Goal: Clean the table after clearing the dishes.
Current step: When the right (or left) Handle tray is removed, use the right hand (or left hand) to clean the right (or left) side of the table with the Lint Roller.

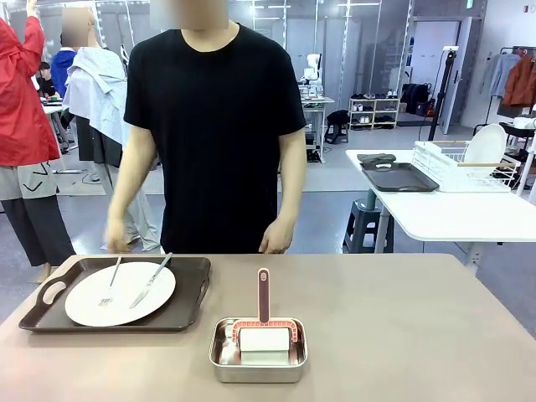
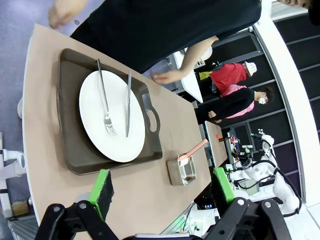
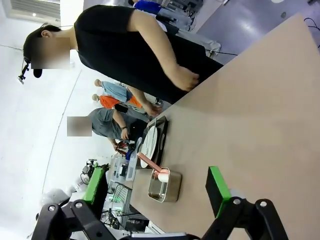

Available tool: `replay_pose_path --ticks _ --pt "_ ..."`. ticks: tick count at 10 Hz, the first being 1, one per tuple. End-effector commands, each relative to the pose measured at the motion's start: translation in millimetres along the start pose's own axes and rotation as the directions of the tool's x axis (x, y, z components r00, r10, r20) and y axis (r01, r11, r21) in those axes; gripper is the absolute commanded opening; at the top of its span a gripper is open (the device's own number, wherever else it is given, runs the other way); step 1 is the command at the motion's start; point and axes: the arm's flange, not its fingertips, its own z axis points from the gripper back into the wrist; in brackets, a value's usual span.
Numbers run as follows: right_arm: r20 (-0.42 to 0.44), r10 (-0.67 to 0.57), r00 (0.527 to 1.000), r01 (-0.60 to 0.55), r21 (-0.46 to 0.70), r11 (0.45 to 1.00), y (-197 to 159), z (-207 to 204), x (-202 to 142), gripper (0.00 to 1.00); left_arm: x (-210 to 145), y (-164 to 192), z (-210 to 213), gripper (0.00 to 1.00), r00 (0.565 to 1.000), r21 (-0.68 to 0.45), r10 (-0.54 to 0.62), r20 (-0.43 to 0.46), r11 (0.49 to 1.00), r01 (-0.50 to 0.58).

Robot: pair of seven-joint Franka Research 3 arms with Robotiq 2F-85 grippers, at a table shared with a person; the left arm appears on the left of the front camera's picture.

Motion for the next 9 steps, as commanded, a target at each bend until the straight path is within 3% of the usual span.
replay_pose_path --ticks 1,9 --pt "-0.001 0.003 1.000 -0.003 0.022 1.000 1.5 4.2 -1.8 1.00 -1.6 -0.9 3.3 1.00 1.000 -0.009 -0.014 0.002 1.000 0.014" --pt "-0.001 0.003 1.000 -0.003 0.022 1.000 1.5 4.2 -1.8 1.00 -1.6 -0.9 3.3 1.00 1.000 -0.009 -0.014 0.002 1.000 0.014"
